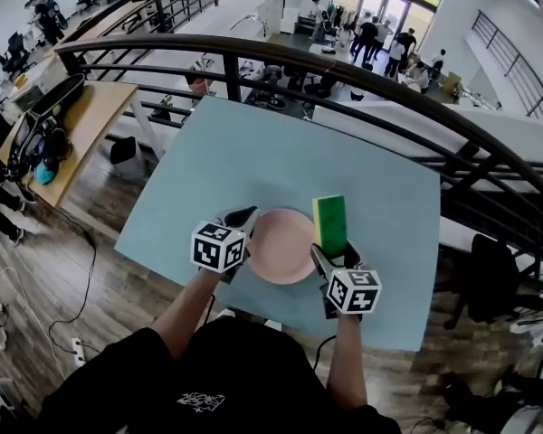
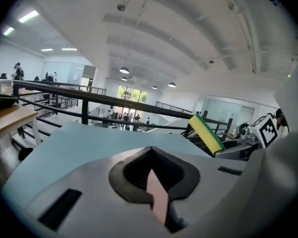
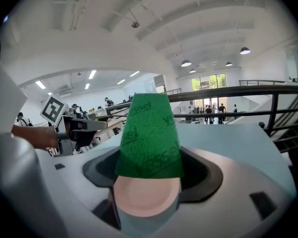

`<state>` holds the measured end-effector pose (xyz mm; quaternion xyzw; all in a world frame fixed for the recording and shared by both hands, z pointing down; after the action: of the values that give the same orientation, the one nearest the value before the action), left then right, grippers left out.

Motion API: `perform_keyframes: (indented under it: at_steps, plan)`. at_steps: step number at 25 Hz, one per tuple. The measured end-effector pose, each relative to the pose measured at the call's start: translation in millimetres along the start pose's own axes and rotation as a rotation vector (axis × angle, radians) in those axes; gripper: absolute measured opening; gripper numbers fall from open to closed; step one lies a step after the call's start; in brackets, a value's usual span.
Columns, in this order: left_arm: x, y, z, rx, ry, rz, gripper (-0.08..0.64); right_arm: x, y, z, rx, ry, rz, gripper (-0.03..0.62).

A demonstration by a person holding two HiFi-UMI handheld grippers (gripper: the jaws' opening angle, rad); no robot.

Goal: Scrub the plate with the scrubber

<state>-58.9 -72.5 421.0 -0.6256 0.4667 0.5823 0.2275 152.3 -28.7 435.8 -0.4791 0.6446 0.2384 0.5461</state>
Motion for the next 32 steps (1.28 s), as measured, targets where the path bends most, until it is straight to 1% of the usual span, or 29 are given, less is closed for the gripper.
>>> perform_keyframes:
  at_steps: [5,9,14,18,22,28,32]
  plan:
    - [39,1,-5,-0.07,-0.07,-0.021,0.008,32,8,3,-0.058,-0.065,0.021,0.333]
    - [66,7,-9,-0.113,-0.113,-0.012,0.008,55,14,4,-0.092,-0.116,0.016,0.333]
    - [89,15,0,-0.149,-0.161,-0.042,0.008,82,34,10,-0.118,-0.198,0.023,0.333]
    - [104,14,3,-0.186,-0.211,-0.066,0.008,95,42,13,-0.138,-0.251,0.028,0.333]
    - [121,14,10,-0.202,-0.26,-0.097,0.008,107,48,17,-0.154,-0.294,0.04,0.333]
    - [144,15,18,-0.216,-0.325,-0.114,0.008,125,51,23,-0.172,-0.339,0.059,0.333]
    - [154,16,20,-0.228,-0.351,-0.133,0.008,133,53,22,-0.181,-0.355,0.072,0.333]
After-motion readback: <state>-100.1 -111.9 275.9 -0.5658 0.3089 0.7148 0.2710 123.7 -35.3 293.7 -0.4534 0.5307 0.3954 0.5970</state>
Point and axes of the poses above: the fingertips, and each gripper's own axes: z backward along the fingers, y to its left, x out of its top, the point moved 3 cm from there along z, backward along the fingers, and after that the axes turned 12 degrees about -y, right-handed, at the moved point
